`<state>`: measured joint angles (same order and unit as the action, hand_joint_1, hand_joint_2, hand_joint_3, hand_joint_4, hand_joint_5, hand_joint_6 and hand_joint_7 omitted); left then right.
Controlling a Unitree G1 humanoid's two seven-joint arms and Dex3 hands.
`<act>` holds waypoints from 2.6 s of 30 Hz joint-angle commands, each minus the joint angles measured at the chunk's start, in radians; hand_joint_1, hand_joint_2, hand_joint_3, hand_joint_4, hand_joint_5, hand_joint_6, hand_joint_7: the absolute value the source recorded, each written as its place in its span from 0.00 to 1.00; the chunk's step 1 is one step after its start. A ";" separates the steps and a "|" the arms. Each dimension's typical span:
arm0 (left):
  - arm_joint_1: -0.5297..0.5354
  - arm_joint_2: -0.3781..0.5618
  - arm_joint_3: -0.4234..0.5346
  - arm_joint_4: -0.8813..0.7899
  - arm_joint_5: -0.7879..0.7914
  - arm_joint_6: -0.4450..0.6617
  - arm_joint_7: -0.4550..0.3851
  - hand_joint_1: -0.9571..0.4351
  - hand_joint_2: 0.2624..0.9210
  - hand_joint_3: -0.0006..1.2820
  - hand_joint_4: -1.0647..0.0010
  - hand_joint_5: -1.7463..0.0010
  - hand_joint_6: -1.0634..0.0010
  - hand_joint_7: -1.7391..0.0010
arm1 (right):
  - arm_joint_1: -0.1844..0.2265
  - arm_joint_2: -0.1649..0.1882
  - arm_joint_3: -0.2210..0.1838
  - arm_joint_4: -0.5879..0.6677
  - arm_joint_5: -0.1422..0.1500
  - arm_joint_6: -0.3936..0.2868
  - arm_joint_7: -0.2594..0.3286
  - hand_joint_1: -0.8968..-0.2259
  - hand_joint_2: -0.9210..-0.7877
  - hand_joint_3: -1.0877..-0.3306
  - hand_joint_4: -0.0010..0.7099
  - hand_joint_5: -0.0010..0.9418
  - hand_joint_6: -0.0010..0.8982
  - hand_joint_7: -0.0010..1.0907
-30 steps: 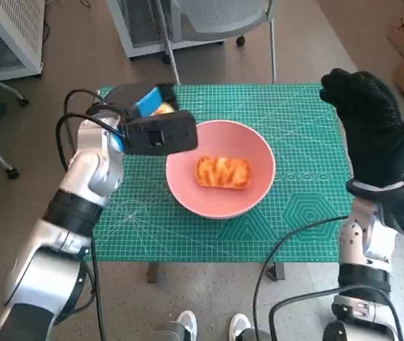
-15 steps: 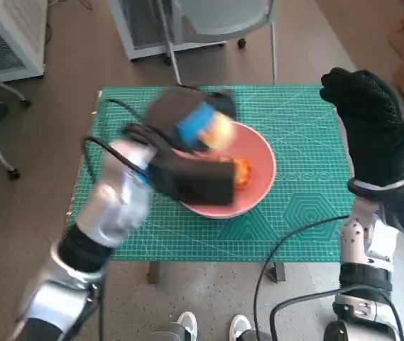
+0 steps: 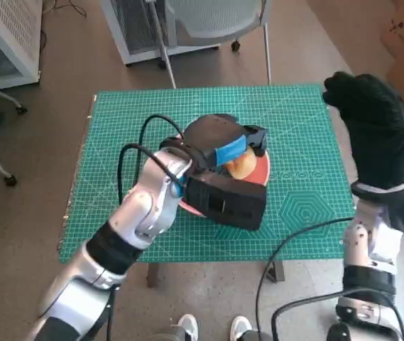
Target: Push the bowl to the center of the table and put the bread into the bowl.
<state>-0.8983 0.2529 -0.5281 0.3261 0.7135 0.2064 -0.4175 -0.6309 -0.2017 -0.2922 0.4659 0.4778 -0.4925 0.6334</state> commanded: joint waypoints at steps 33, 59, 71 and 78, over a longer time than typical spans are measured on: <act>0.125 0.051 0.364 0.014 -0.476 -0.293 -0.034 0.18 0.95 0.04 1.00 1.00 0.85 1.00 | -0.007 0.016 0.019 0.005 -0.021 0.000 -0.031 0.37 0.00 0.45 0.37 0.00 0.40 0.00; 0.346 -0.145 0.692 -0.114 -1.032 -0.563 0.018 0.16 1.00 0.33 1.00 1.00 0.83 0.97 | -0.079 0.027 0.046 0.068 -0.115 -0.075 -0.117 0.35 0.00 0.45 0.37 0.00 0.43 0.02; 0.373 -0.135 0.695 -0.144 -1.057 -0.539 0.000 0.19 1.00 0.32 1.00 1.00 0.99 0.79 | -0.085 0.031 0.063 0.056 -0.119 -0.065 -0.128 0.35 0.00 0.47 0.37 0.00 0.44 0.02; 0.361 -0.130 0.696 -0.142 -1.047 -0.547 0.011 0.20 1.00 0.31 1.00 1.00 1.00 0.77 | -0.090 0.025 0.068 0.053 -0.119 -0.061 -0.124 0.35 0.00 0.48 0.35 0.00 0.43 0.01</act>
<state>-0.5313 0.1145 0.1652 0.2007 -0.3320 -0.3357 -0.4101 -0.7265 -0.1757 -0.2311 0.5176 0.3675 -0.5664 0.5135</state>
